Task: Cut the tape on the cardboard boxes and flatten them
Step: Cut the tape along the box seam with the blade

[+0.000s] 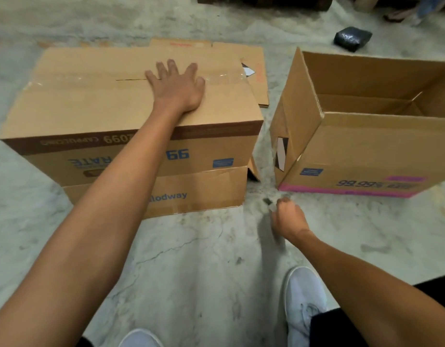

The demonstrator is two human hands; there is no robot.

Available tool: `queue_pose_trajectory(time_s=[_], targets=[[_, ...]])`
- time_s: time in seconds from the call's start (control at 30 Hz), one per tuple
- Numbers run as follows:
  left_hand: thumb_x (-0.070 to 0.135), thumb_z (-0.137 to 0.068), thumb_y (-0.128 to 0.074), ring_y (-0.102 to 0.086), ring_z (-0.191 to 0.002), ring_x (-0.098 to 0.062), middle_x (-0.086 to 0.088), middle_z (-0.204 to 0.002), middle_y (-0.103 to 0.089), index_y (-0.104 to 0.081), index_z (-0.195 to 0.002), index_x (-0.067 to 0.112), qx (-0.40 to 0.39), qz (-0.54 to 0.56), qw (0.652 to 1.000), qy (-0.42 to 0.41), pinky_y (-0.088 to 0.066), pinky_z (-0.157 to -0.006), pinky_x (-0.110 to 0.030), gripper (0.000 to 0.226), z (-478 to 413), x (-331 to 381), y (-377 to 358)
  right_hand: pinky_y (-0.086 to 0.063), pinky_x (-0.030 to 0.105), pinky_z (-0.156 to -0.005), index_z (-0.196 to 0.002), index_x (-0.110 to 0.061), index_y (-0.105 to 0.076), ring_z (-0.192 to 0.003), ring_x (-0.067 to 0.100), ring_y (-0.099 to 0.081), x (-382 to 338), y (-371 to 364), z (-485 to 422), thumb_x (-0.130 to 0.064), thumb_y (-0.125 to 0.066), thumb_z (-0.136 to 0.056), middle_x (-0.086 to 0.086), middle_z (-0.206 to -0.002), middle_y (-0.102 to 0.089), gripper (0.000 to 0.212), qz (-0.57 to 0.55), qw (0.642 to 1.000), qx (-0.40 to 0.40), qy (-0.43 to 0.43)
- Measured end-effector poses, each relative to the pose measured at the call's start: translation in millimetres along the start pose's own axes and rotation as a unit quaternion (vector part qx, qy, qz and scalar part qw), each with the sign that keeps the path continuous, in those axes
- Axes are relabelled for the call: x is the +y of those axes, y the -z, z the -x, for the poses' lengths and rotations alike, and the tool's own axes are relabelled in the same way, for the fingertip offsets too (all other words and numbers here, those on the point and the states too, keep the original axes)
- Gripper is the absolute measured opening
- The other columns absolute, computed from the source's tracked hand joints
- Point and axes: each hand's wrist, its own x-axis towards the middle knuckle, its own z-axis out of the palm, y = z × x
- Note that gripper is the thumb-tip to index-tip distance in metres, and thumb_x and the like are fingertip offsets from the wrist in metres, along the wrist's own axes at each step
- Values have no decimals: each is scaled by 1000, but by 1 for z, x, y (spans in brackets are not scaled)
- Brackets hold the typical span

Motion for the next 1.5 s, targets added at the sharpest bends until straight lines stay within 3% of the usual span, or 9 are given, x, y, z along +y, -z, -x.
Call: queue_pose_trajectory(time_s=[0.23, 0.37, 0.5, 0.63, 0.73, 0.9, 1.03, 1.23, 1.5], targets=[[56, -97, -16, -4, -151, -38, -13, -165, -9, -19, -155, 38, 4, 16, 1000, -7, -3, -117, -61, 61, -4, -11, 9, -41, 37, -62, -78, -6, -56, -73, 30, -60, -57, 88, -54, -14, -38, -96, 13, -77, -63, 26, -353, 909, 217, -45], [52, -101, -16, -9, -151, -35, -14, -165, -12, -19, -157, 33, 5, 17, 1000, -7, -12, -120, -51, 59, 2, -45, 16, -40, 44, -75, -79, -8, -53, -81, 26, -50, -87, 167, -84, -14, -33, -97, 7, -79, -56, 27, -428, 850, 300, -68], [52, -101, -17, -9, -151, -35, -12, -165, -11, -18, -156, 36, 13, 14, 997, 75, -11, -119, -52, 58, 17, -101, 28, -33, 39, -67, -79, -7, -52, -73, 23, -47, -131, 235, -105, -14, -34, -97, -1, -68, -49, 26, -401, 842, 357, 46], [54, -101, -18, -1, -152, -31, -8, -166, -2, -14, -156, 38, -7, 43, 986, 160, -2, -119, -58, 58, 46, -152, 44, -37, 38, -66, -84, -9, -61, -78, 28, -56, -213, 270, -116, -21, -42, -94, 8, -77, -63, 24, -356, 859, 318, 182], [62, -97, -21, 1, -152, -32, -11, -166, -1, -14, -157, 36, 11, 63, 966, 251, -1, -119, -59, 66, 74, -186, 48, -44, 39, -76, -89, -18, -64, -87, 28, -60, -287, 279, -119, -33, -48, -94, 7, -91, -69, 23, -288, 885, 215, 296], [76, -84, -40, -19, -147, -36, -21, -158, -27, -25, -153, 10, 91, 161, 889, 420, -16, -116, -55, 96, 117, -202, 37, -45, 34, -75, -108, -19, -67, -104, 29, -60, -402, 286, -121, -36, -54, -95, 10, -115, -68, 25, -98, 914, 61, 390], [68, -83, -52, -40, -131, -26, -9, -140, -52, -43, -141, 12, 174, 189, 870, 420, -31, -106, -43, 81, 118, -190, 33, -44, 31, -78, -111, -23, -68, -104, 25, -59, -450, 293, -123, -33, -58, -94, 5, -119, -65, 22, 2, 916, 26, 400], [57, -88, -56, -47, -117, -21, -3, -127, -57, -53, -128, 15, 258, 200, 864, 385, -34, -95, -38, 58, 113, -157, 21, -45, 32, -75, -108, -23, -70, -100, 23, -60, -459, 299, -134, -32, -60, -93, 2, -106, -66, 20, 48, 890, 58, 449], [46, -91, -50, -42, -114, -26, -9, -120, -51, -53, -118, 8, 221, 79, 877, 419, -35, -93, -40, 46, 86, -147, 33, -45, 32, -76, -93, -25, -63, -93, 22, -55, -448, 288, -181, -31, -62, -92, 3, -97, -64, 6, 21, 871, 48, 488]])
